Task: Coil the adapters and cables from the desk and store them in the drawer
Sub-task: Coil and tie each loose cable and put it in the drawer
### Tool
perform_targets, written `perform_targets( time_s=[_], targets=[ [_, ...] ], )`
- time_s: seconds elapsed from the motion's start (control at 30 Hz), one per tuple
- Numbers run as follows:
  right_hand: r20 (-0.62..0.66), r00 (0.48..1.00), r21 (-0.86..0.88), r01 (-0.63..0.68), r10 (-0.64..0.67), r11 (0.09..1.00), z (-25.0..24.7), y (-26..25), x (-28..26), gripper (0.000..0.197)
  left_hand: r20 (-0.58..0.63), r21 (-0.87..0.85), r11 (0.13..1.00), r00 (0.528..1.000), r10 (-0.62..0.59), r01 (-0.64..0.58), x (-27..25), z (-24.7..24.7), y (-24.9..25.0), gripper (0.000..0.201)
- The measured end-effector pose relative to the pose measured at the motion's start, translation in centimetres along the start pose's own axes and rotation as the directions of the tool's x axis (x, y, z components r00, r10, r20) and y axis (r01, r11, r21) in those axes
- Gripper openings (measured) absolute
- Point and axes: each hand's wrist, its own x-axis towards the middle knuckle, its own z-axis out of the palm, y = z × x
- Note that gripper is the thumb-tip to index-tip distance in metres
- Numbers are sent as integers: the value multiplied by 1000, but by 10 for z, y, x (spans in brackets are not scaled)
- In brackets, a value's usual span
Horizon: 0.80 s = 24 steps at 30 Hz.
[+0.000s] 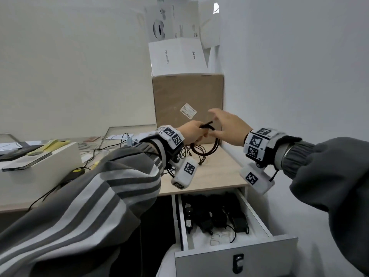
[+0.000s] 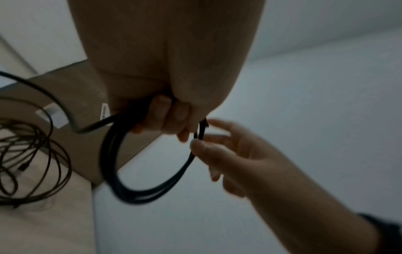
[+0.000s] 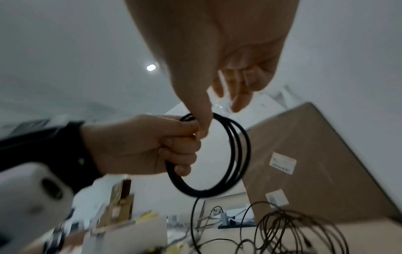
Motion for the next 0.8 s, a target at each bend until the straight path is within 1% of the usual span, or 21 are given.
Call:
perform_targets(
  time_s=[0.03,0.07,0.1,0.13,0.2,0.27,0.3,0.33,0.37,0.4,0.43,0.47,0.5,0.53,0.57,0.6,0.67,0.7,0.73,0.77,0.8],
  targets=[
    [31,994,-97,104,-102,990,0,-5,0,50,42,111,994,999,10,-15,-1,-1,3,26],
    [69,985,-222,173,-161,960,0,-12,-2,38,60,218,976,998,9,-22,-2,-1,7,27],
    [99,980,-336,196,-173,921,1,-16,-2,29,62,308,951,998,-1,-18,-3,-2,12,27],
    [121,980,-421,195,-158,886,0,-20,-2,25,59,349,937,998,-10,-12,-4,-2,14,25],
    [158,981,-508,181,-116,842,-2,-24,-2,24,60,292,956,998,-7,-10,-5,-4,14,20],
    [163,978,-550,199,-129,811,-5,-23,-3,24,63,156,987,998,30,-39,-9,-6,7,24],
    [151,979,-545,198,-138,815,-5,-20,-2,23,63,65,997,997,43,-47,-10,-7,2,25],
    [123,985,-510,166,-120,844,-5,-16,-2,20,57,-42,998,997,52,-49,-12,-7,-3,24],
    [72,994,-433,107,-84,895,-3,-10,-1,17,36,-143,988,998,55,-49,-14,-8,-8,20],
    [2,1000,-306,25,-26,952,-2,-5,-1,16,4,-219,974,998,61,-59,-14,-9,-11,17],
    [-68,996,-143,-59,50,988,0,1,1,17,-33,-265,962,997,66,-72,-14,-9,-13,15],
    [-133,980,53,-139,144,989,1,5,2,17,-67,-294,952,995,73,-90,-14,-8,-14,17],
    [-179,951,269,-200,253,942,4,7,3,17,-92,-322,941,993,74,-101,-13,-6,-15,20],
    [-181,912,477,-245,367,844,7,5,4,18,-110,-357,929,992,64,-100,-13,-4,-15,23],
    [-147,875,636,-274,462,722,10,1,4,19,-123,-397,913,991,46,-92,-13,-1,-15,23],
    [-93,849,743,-289,521,603,14,-3,4,21,-132,-442,894,991,23,-79,-11,3,-16,24],
    [14,834,859,-292,552,420,22,-9,3,22,-147,-537,841,989,-14,-68,-9,8,-17,25],
    [51,840,883,-290,540,368,25,-10,3,21,-176,-581,810,984,-32,-77,-7,8,-17,26],
    [72,852,888,-292,518,355,26,-10,3,18,-206,-622,777,977,-48,-93,-7,8,-17,27],
    [78,866,875,-297,493,382,27,-10,3,14,-222,-662,743,973,-62,-104,-7,7,-15,28],
    [73,881,848,-302,468,436,27,-9,3,12,-211,-712,695,975,-70,-104,-8,5,-12,28]
  ],
)
